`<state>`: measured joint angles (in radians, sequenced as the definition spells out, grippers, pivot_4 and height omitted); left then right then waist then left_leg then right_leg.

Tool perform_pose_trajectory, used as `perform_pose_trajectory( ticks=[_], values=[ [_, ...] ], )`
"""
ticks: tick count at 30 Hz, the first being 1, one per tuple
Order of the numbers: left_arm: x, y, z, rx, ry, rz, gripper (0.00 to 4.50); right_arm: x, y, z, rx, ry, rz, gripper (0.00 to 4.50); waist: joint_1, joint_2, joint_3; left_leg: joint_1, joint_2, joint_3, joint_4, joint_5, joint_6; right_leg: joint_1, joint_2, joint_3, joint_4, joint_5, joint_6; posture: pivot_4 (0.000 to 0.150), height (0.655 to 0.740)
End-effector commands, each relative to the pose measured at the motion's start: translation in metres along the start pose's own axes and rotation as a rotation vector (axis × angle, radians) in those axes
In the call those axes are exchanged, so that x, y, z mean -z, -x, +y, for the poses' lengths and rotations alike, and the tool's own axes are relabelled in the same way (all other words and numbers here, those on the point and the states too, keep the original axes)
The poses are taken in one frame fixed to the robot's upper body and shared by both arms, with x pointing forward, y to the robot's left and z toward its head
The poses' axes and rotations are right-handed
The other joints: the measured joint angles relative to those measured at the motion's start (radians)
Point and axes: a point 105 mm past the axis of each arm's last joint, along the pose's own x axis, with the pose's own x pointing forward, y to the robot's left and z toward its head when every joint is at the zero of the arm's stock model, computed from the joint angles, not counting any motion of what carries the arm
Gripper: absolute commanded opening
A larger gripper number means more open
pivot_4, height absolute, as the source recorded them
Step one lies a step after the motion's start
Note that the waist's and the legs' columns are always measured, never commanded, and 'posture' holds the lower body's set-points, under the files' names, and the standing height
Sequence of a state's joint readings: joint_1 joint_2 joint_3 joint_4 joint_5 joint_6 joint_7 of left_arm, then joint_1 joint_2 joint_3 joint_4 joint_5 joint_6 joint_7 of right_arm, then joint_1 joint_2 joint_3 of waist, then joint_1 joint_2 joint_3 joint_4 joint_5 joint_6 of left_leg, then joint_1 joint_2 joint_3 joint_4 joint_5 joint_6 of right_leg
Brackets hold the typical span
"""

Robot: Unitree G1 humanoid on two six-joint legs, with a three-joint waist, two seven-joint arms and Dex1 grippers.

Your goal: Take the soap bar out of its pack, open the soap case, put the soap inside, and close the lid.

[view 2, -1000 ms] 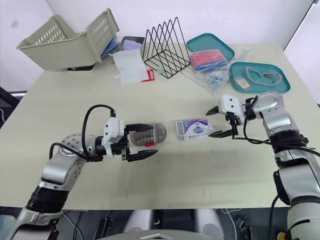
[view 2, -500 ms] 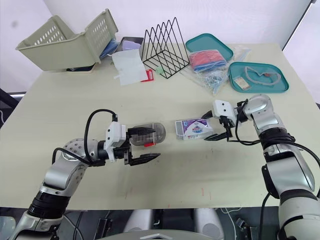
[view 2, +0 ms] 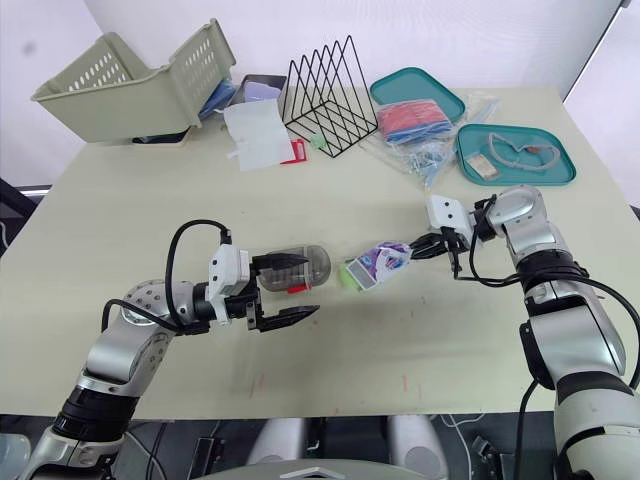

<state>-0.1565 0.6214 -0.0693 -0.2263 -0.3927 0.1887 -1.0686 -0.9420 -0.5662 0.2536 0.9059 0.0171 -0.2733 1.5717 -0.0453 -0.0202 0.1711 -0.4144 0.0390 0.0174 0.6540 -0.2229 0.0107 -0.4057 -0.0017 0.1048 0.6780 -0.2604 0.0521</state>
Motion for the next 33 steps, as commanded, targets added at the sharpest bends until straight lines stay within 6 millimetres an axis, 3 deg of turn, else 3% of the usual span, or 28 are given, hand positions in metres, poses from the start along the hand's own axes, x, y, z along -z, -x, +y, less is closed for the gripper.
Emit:
perform_pose_trajectory(
  ticks=[1, 5, 10, 15, 23, 29, 33],
  values=[
    [-0.01, 0.0, 0.0, -0.005, -0.047, -0.026, 4.5, 0.0, 0.008, -0.003, 0.04, 0.013, 0.013, 0.05, 0.0, 0.0, 0.0, 0.0, 0.0, 0.0, 0.0, 0.0, 0.0, 0.0, 0.0, 0.0, 0.0, 0.0, 0.0, 0.15, 0.74],
    [-0.007, 0.001, 0.003, -0.02, -0.041, -0.02, 4.5, 0.0, 0.017, -0.003, 0.082, 0.011, 0.017, 0.05, 0.002, 0.0, 0.0, 0.0, 0.0, 0.0, 0.0, 0.0, 0.0, 0.0, 0.0, 0.0, 0.0, 0.0, 0.0, 0.15, 0.74],
    [-0.004, 0.002, 0.006, -0.036, -0.034, -0.014, 4.5, -0.002, 0.043, 0.002, 0.182, -0.005, 0.054, 0.05, 0.01, 0.0, 0.0, -0.001, 0.0, 0.0, 0.0, 0.0, 0.0, 0.0, -0.001, 0.0, -0.001, 0.0, 0.0, 0.15, 0.74],
    [-0.002, 0.004, 0.009, -0.044, -0.034, -0.006, 4.5, -0.004, 0.068, 0.025, 0.238, -0.03, 0.159, 0.05, 0.01, 0.0, 0.0, -0.002, 0.0, 0.0, 0.0, 0.0, 0.0, -0.001, -0.001, 0.0, -0.001, 0.0, 0.0, 0.15, 0.74],
    [-0.001, 0.003, 0.011, -0.038, -0.031, 0.0, 4.5, -0.001, 0.084, 0.034, 0.322, -0.057, 0.359, 0.05, 0.001, 0.0, 0.0, -0.001, 0.0, 0.002, 0.0, 0.0, 0.0, -0.002, 0.0, 0.003, 0.0, 0.0, 0.001, 0.15, 0.74],
    [-0.001, 0.003, 0.011, -0.033, -0.034, 0.004, 4.5, -0.002, 0.084, 0.038, 0.324, -0.03, 0.408, 0.05, 0.004, 0.0, 0.001, -0.003, 0.0, 0.003, 0.0, 0.0, 0.0, -0.003, 0.0, 0.003, -0.001, 0.0, 0.0, 0.15, 0.74],
    [-0.001, 0.002, 0.01, -0.024, -0.034, 0.004, 4.5, 0.0, 0.095, 0.038, 0.335, 0.014, 0.468, 0.05, 0.005, 0.0, 0.001, -0.004, 0.0, 0.003, 0.0, 0.0, 0.0, -0.004, 0.0, 0.003, -0.001, 0.0, 0.0, 0.15, 0.74]
  ],
)
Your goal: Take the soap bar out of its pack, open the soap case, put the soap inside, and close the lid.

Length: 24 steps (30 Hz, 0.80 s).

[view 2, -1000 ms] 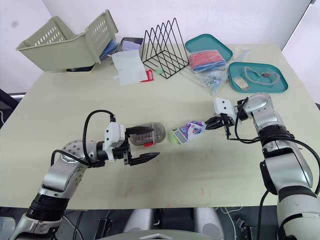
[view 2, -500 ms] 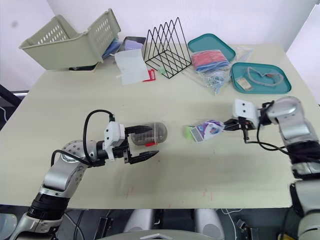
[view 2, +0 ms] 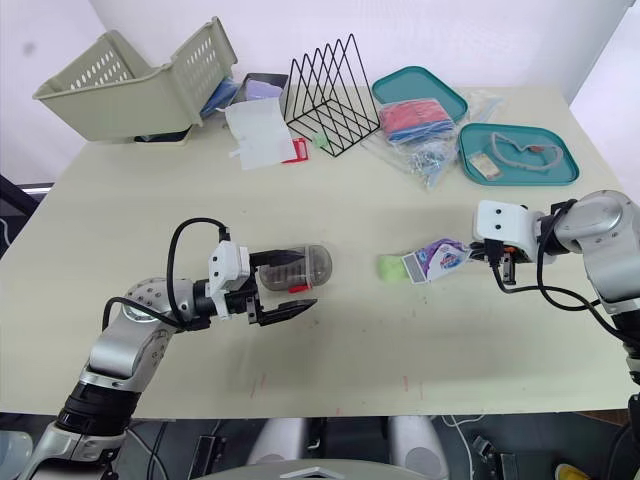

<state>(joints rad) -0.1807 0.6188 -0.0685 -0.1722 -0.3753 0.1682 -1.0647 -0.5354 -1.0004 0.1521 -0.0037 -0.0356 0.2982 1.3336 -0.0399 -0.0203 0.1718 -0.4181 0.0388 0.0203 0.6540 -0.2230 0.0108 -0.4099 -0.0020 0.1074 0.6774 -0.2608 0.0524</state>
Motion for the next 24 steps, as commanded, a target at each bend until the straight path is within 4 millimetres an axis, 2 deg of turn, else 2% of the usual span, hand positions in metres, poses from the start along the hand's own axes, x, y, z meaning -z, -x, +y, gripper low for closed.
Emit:
perform_pose_trajectory(
  ticks=[1, 7, 10, 15, 19, 24],
  values=[
    [-0.006, 0.001, 0.001, 0.007, -0.031, -0.012, 4.5, -0.001, 0.018, -0.008, 0.05, 0.071, 0.05, 0.05, 0.0, 0.0, 0.0, 0.0, 0.0, 0.0, 0.0, 0.0, 0.0, 0.0, 0.0, 0.0, 0.0, 0.0, 0.0, 0.15, 0.74],
    [-0.009, -0.004, -0.001, 0.045, -0.036, -0.032, 4.5, 0.006, 0.045, -0.01, 0.064, 0.074, 0.085, 0.05, -0.001, 0.0, 0.0, 0.0, 0.0, 0.0, 0.0, 0.0, 0.0, 0.0, 0.0, 0.0, 0.0, 0.0, 0.0, 0.15, 0.74],
    [-0.012, -0.006, -0.005, 0.077, -0.03, -0.052, 4.5, 0.01, 0.056, -0.013, 0.101, 0.005, 0.057, 0.05, -0.001, 0.0, 0.0, 0.0, 0.0, 0.0, 0.0, 0.0, 0.0, 0.0, 0.0, 0.0, 0.0, 0.0, 0.0, 0.15, 0.74],
    [-0.016, -0.008, -0.013, 0.132, -0.025, -0.072, 4.5, 0.031, 0.069, -0.024, 0.297, -0.339, -0.092, 0.05, -0.001, -0.001, 0.0, 0.0, 0.0, 0.0, 0.0, 0.0, 0.0, 0.0, 0.0, 0.0, 0.0, 0.0, 0.0, 0.15, 0.74],
    [-0.017, -0.009, -0.015, 0.15, -0.037, -0.066, 4.5, 0.057, 0.064, -0.025, 0.525, -0.649, -0.169, 0.05, 0.0, -0.001, 0.0, 0.0, 0.0, 0.0, 0.0, 0.0, 0.0, 0.0, 0.001, 0.001, 0.001, 0.0, 0.0, 0.15, 0.74],
    [-0.017, -0.009, -0.013, 0.146, -0.04, -0.065, 4.5, 0.066, 0.058, -0.028, 0.86, -0.943, -0.216, 0.05, -0.006, 0.0, 0.0, 0.001, 0.0, 0.001, 0.0, 0.0, 0.0, 0.0, 0.001, 0.003, 0.001, 0.0, 0.0, 0.15, 0.74]
  ],
)
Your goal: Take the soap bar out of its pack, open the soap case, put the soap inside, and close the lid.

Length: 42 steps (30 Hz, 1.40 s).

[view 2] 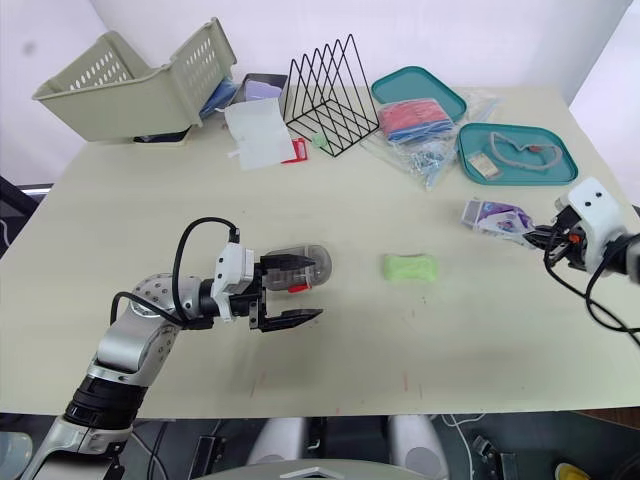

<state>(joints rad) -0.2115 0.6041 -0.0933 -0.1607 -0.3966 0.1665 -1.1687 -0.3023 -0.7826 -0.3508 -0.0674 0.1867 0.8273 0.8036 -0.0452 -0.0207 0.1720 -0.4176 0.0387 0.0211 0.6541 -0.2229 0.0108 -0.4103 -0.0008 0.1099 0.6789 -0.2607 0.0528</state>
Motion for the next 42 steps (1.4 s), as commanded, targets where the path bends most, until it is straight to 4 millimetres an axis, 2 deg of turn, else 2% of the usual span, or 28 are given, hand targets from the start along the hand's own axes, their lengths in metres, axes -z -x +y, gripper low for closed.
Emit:
perform_pose_trajectory(
  ticks=[1, 3, 6, 10, 14, 19, 21, 23, 24, 25, 26, 30, 33, 36, 38, 42],
  values=[
    [-0.011, -0.003, -0.002, 0.018, -0.043, -0.029, 4.5, -0.019, 0.01, -0.009, 0.263, -0.174, -0.107, 0.05, -0.001, 0.0, 0.0, 0.0, 0.0, 0.0, 0.0, 0.0, 0.0, 0.0, 0.0, 0.0, 0.0, 0.0, 0.0, 0.15, 0.74],
    [-0.013, -0.003, -0.001, 0.018, -0.044, -0.036, 4.5, -0.014, 0.007, 0.0, 0.333, -0.309, -0.107, 0.05, 0.0, 0.0, 0.0, 0.0, 0.0, -0.001, 0.0, 0.0, 0.0, 0.0, 0.001, 0.0, 0.001, 0.0, 0.0, 0.15, 0.74],
    [-0.016, -0.005, -0.001, 0.02, -0.047, -0.054, 4.5, -0.012, 0.002, 0.018, 0.365, -0.41, -0.098, 0.05, 0.003, 0.0, 0.0, 0.0, 0.0, -0.001, 0.0, 0.0, 0.0, 0.0, 0.001, 0.0, 0.0, 0.0, 0.0, 0.15, 0.74],
    [-0.019, -0.007, -0.001, 0.023, -0.051, -0.071, 4.5, 0.0, 0.003, 0.017, 0.48, -0.549, -0.063, 0.05, 0.005, 0.0, 0.0, -0.002, -0.001, -0.001, 0.0, 0.0, 0.0, 0.0, 0.0, 0.0, -0.001, 0.0, 0.0, 0.15, 0.74],
    [-0.019, -0.007, -0.003, 0.026, -0.053, -0.073, 4.5, 0.008, 0.002, 0.021, 0.508, -0.583, -0.04, 0.05, 0.003, 0.0, 0.0, -0.002, -0.001, -0.001, -0.001, 0.0, 0.0, -0.001, 0.0, 0.0, -0.001, 0.0, 0.0, 0.15, 0.74],
    [-0.018, -0.007, -0.003, 0.022, -0.055, -0.07, 4.5, 0.005, -0.001, 0.03, 0.449, -0.606, -0.05, 0.05, -0.007, 0.0, 0.0, -0.001, 0.0, -0.001, -0.002, 0.0, 0.0, -0.001, 0.0, 0.0, -0.001, 0.0, 0.0, 0.15, 0.74],
    [-0.018, -0.007, -0.002, 0.018, -0.055, -0.068, 4.5, 0.002, -0.001, 0.032, 0.422, -0.579, -0.056, 0.55, -0.012, 0.0, 0.0, -0.001, 0.0, -0.001, -0.002, 0.0, 0.0, -0.001, 0.0, 0.0, -0.001, 0.0, 0.0, 0.15, 0.74],
    [-0.017, -0.006, -0.002, 0.015, -0.057, -0.065, 4.5, -0.003, -0.001, 0.032, 0.401, -0.524, -0.063, 1.34, -0.013, 0.0, 0.0, -0.001, 0.0, -0.001, -0.002, 0.0, 0.0, -0.001, 0.0, 0.0, -0.001, 0.0, 0.0, 0.15, 0.74],
    [-0.017, -0.006, -0.001, 0.014, -0.057, -0.065, 4.5, -0.005, 0.0, 0.033, 0.391, -0.493, -0.063, 1.81, -0.013, 0.0, 0.0, -0.001, 0.0, -0.001, -0.002, 0.0, 0.0, -0.001, 0.0, 0.0, -0.001, 0.0, 0.0, 0.15, 0.74],
    [-0.017, -0.007, -0.001, 0.014, -0.057, -0.065, 4.5, -0.007, 0.002, 0.031, 0.388, -0.452, -0.067, 2.56, -0.013, 0.0, 0.0, -0.001, 0.0, -0.001, -0.002, 0.0, 0.0, -0.001, 0.0, 0.0, -0.001, 0.0, 0.0, 0.15, 0.74],
    [-0.017, -0.007, -0.001, 0.013, -0.058, -0.065, 4.5, -0.011, 0.004, 0.03, 0.385, -0.405, -0.069, 2.73, -0.013, 0.0, 0.0, -0.001, 0.0, -0.001, -0.002, 0.0, 0.0, -0.001, 0.0, 0.0, -0.001, 0.0, 0.0, 0.15, 0.74],
    [-0.016, -0.007, 0.0, 0.011, -0.06, -0.062, 4.5, -0.028, 0.018, 0.014, 0.402, -0.22, -0.094, 4.44, -0.015, 0.0, 0.0, -0.002, -0.001, -0.001, -0.002, 0.0, 0.0, -0.001, 0.0, 0.0, -0.002, 0.0, 0.0, 0.15, 0.74],
    [-0.016, -0.007, 0.001, 0.012, -0.063, -0.059, 4.5, -0.058, 0.029, 0.0, 0.378, -0.075, -0.208, 4.44, -0.016, 0.0, 0.0, -0.001, 0.0, -0.001, -0.002, 0.0, 0.0, 0.0, 0.0, 0.0, -0.002, -0.001, 0.001, 0.15, 0.74],
    [-0.016, -0.006, 0.003, 0.011, -0.069, -0.056, 4.5, -0.088, 0.03, 0.019, 0.121, 0.051, -0.394, 4.44, -0.021, 0.0, 0.0, -0.001, 0.0, 0.0, -0.002, 0.0, 0.0, 0.0, 0.0, 0.0, -0.002, -0.002, 0.003, 0.15, 0.74],
    [-0.015, -0.006, 0.005, 0.012, -0.078, -0.05, 4.5, -0.088, 0.033, 0.036, -0.062, 0.088, -0.465, 4.44, -0.022, -0.001, 0.0, 0.0, 0.0, 0.0, -0.002, 0.0, 0.0, 0.0, 0.001, 0.0, -0.002, -0.002, 0.004, 0.15, 0.74],
    [-0.015, -0.005, 0.012, 0.016, -0.102, -0.032, 4.5, -0.053, 0.041, 0.086, -0.462, 0.229, -0.468, 4.44, -0.007, -0.001, 0.0, -0.001, 0.0, -0.002, -0.002, 0.0, 0.0, 0.001, 0.001, -0.001, -0.002, -0.002, 0.003, 0.15, 0.74]
  ],
)
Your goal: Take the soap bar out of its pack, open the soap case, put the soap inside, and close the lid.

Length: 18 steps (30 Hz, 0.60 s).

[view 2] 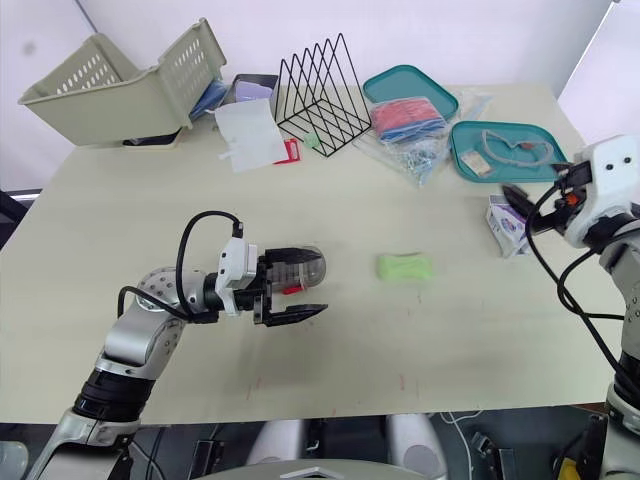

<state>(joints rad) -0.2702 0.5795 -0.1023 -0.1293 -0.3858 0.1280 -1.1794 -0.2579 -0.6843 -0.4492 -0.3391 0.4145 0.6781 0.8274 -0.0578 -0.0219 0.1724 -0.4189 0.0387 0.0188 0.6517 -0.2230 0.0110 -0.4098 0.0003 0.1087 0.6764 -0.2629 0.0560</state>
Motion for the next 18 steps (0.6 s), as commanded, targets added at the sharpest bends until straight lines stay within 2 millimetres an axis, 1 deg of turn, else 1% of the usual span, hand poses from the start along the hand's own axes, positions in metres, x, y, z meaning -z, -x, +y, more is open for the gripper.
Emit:
perform_pose_trajectory(
  ticks=[1, 5, 8, 10, 13, 18],
  values=[
    [-0.005, 0.003, 0.008, 0.002, -0.049, 0.007, 4.5, 0.009, 0.014, 0.044, -0.35, 0.067, -0.065, 4.44, 0.007, 0.0, 0.0, -0.001, 0.0, 0.0, 0.0, 0.0, 0.0, 0.0, 0.0, 0.0, -0.001, 0.0, 0.0, 0.15, 0.74],
    [-0.001, 0.007, 0.021, -0.02, -0.087, 0.054, 4.5, 0.049, 0.028, 0.065, -0.551, 0.104, -0.037, 4.44, 0.013, -0.001, 0.0, -0.001, -0.001, 0.001, 0.001, 0.0, 0.0, 0.0, -0.001, 0.0, -0.003, 0.001, -0.002, 0.15, 0.74],
    [0.001, 0.013, 0.032, -0.016, -0.139, 0.117, 4.5, 0.07, 0.035, 0.075, -0.665, 0.113, -0.017, 4.44, 0.014, -0.001, 0.001, 0.001, 0.0, 0.001, 0.002, 0.0, 0.0, 0.002, -0.001, 0.0, -0.002, 0.0, 0.001, 0.15, 0.74],
    [0.003, 0.019, 0.04, -0.021, -0.172, 0.165, 4.5, 0.075, 0.036, 0.077, -0.695, 0.116, -0.018, 4.44, 0.012, -0.001, 0.001, 0.003, 0.0, 0.002, 0.002, 0.0, 0.0, 0.002, -0.001, 0.0, 0.0, 0.0, 0.002, 0.15, 0.74],
    [0.008, 0.031, 0.047, -0.01, -0.183, 0.241, 4.5, 0.076, 0.036, 0.081, -0.716, 0.113, -0.031, 4.44, 0.012, -0.001, 0.001, 0.003, 0.0, 0.001, 0.002, 0.0, 0.0, 0.002, 0.0, 0.0, 0.002, 0.0, 0.001, 0.15, 0.74],
    [0.011, 0.041, 0.049, 0.013, -0.181, 0.305, 4.5, 0.082, 0.037, 0.088, -0.738, 0.12, -0.016, 4.44, 0.016, -0.001, 0.001, 0.002, 0.0, 0.001, 0.002, 0.0, 0.0, 0.002, 0.0, 0.0, 0.001, 0.001, -0.002, 0.15, 0.74]
  ],
)
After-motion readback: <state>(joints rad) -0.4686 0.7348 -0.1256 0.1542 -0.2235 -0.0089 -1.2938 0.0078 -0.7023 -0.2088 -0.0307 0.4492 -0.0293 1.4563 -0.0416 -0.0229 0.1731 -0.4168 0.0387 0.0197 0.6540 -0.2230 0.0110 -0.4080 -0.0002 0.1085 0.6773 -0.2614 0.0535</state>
